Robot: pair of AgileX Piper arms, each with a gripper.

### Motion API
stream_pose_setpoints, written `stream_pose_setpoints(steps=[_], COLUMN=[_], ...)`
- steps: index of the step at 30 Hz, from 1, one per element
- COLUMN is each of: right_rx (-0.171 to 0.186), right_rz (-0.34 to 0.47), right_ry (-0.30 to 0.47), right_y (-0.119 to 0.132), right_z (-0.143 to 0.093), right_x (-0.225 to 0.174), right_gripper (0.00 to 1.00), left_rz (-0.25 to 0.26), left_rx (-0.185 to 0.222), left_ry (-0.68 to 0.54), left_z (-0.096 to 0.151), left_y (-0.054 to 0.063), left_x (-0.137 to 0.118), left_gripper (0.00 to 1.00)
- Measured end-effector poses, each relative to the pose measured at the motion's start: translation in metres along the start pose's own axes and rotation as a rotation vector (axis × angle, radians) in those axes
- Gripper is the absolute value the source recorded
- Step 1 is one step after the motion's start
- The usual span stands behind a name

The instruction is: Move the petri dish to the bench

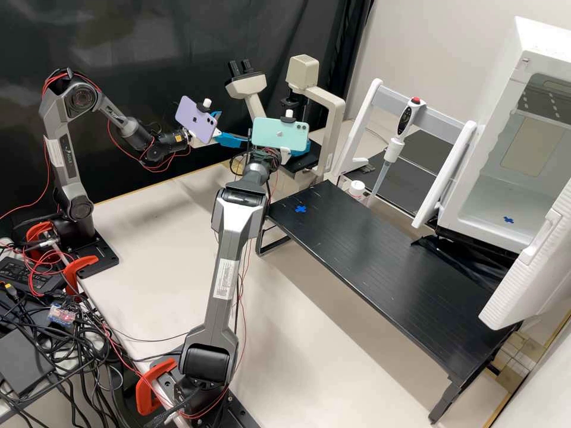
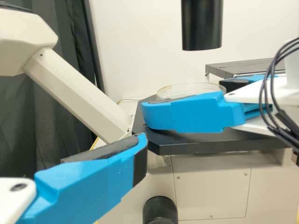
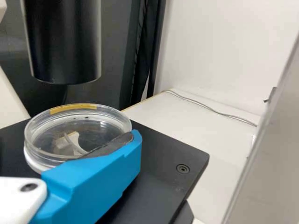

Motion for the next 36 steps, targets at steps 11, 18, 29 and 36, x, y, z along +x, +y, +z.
stream_pose_setpoints(steps=[11,18,29,36], right_rx=[-0.026,-0.024,-0.027,-0.045], right_rz=[-0.008,-0.015,-0.030,0.008], right_ry=[-0.016,-0.020,-0.028,-0.025], right_y=[-0.002,-0.004,-0.008,-0.001], right_z=[0.003,0.004,0.008,0.014], right_x=[0.000,0.001,-0.005,-0.027], right_gripper=[0.00,0.00,0.00,0.00], left_rz=[0.000,0.000,0.000,0.000], left_rx=[0.000,0.000,0.000,0.000], left_ry=[0.000,0.000,0.000,0.000], left_z=[0.000,0.000,0.000,0.000], left_y=[0.000,0.000,0.000,0.000], left_x=[0.000,0.000,0.000,0.000], left_gripper=[1.00,1.00,1.00,1.00])
